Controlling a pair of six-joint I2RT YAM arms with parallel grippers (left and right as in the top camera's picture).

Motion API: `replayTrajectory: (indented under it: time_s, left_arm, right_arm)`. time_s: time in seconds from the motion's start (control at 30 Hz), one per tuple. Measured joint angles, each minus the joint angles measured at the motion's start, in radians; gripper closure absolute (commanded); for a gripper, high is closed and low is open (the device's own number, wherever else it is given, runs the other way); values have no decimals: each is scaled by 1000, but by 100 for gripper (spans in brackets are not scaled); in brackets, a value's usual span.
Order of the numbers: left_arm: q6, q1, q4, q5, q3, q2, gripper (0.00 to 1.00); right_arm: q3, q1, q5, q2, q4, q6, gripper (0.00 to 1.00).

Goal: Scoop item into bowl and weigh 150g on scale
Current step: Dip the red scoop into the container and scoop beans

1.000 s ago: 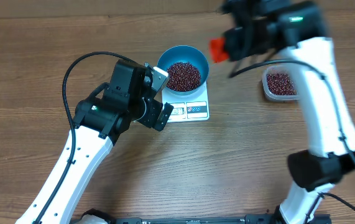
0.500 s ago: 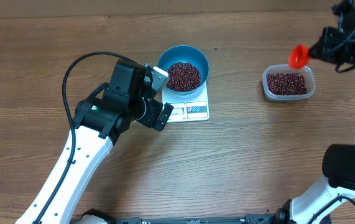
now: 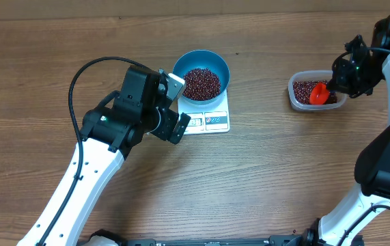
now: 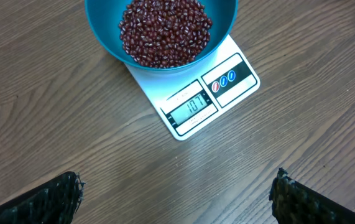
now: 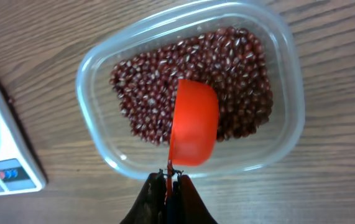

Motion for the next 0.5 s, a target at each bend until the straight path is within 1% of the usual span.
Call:
replayTrajectory:
  time_s: [0.3, 0.5]
  left_arm:
    - [0, 0, 0, 0, 0, 0, 0]
    - [0, 0, 0, 0, 0, 0, 1]
  right_arm:
    - [-36, 6, 15, 0, 79, 36, 96]
    - [-36, 14, 19, 0, 83, 44, 96]
